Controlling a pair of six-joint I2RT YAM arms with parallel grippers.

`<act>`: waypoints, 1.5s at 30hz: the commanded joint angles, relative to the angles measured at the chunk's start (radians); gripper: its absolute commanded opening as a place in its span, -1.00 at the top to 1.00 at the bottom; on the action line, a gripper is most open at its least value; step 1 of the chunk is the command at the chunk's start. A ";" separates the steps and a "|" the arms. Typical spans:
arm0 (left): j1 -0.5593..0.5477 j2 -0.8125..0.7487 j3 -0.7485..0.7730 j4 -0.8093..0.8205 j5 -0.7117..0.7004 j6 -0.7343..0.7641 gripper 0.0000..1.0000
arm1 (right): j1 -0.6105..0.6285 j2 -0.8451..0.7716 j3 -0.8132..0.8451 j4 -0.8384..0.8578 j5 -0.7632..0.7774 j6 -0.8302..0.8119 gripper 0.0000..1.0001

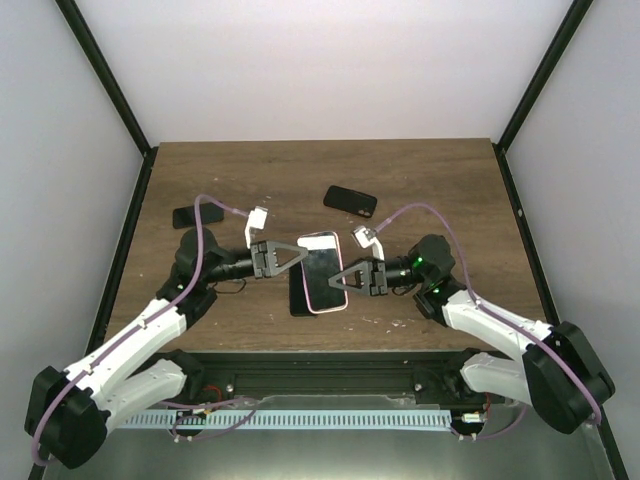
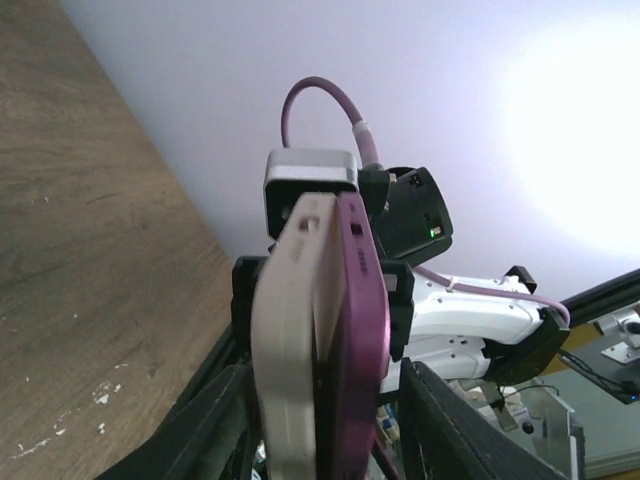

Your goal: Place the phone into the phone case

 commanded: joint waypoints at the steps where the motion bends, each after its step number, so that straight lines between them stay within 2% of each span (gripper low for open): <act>1: 0.002 0.010 -0.001 0.073 0.010 -0.006 0.09 | 0.019 -0.012 0.022 0.098 -0.048 -0.002 0.70; 2: 0.002 0.012 -0.006 0.083 0.010 -0.016 -0.03 | 0.019 -0.011 0.019 0.097 -0.046 0.000 0.70; 4: 0.002 0.012 -0.013 0.098 0.012 -0.026 -0.13 | 0.019 -0.014 0.015 0.094 -0.043 0.002 0.71; 8: 0.002 0.003 -0.014 0.102 0.011 -0.022 -0.08 | 0.019 -0.027 0.014 0.105 -0.044 0.003 0.71; 12: 0.003 0.011 -0.016 0.135 0.019 -0.045 0.14 | 0.019 -0.006 0.022 0.100 -0.068 -0.003 0.70; 15: 0.002 0.031 -0.029 0.189 0.026 -0.083 0.48 | 0.019 0.012 0.019 0.097 -0.071 -0.004 0.68; 17: 0.003 0.043 -0.033 0.195 0.024 -0.085 0.65 | 0.018 0.020 0.021 0.094 -0.062 -0.003 0.57; 21: 0.002 0.051 -0.006 0.030 -0.005 0.015 0.72 | 0.019 0.026 0.042 0.054 -0.025 -0.005 0.32; 24: 0.002 0.051 0.011 -0.071 -0.039 0.060 0.80 | 0.019 0.037 0.076 -0.005 0.010 -0.027 0.34; 25: 0.002 0.051 0.026 -0.121 -0.048 0.086 0.80 | 0.018 0.043 0.081 -0.004 0.011 -0.025 0.42; 27: 0.002 0.050 0.049 -0.179 -0.051 0.109 0.65 | 0.019 0.055 0.084 0.012 0.008 -0.015 0.58; 30: 0.003 0.035 0.051 -0.164 -0.031 0.080 0.42 | 0.019 0.061 0.084 0.052 0.006 -0.001 0.67; 32: 0.003 0.019 0.040 -0.125 -0.014 0.039 0.18 | 0.019 0.057 0.081 0.081 0.004 0.013 0.69; 36: 0.003 -0.004 -0.022 0.057 0.021 -0.077 0.03 | 0.019 0.033 0.073 0.128 0.012 0.035 0.70; 41: 0.003 -0.008 -0.062 0.180 0.033 -0.157 0.11 | 0.019 0.028 0.065 0.181 0.001 0.065 0.70; 45: 0.004 -0.011 -0.081 0.246 0.031 -0.196 0.37 | 0.020 0.039 0.047 0.241 -0.014 0.098 0.69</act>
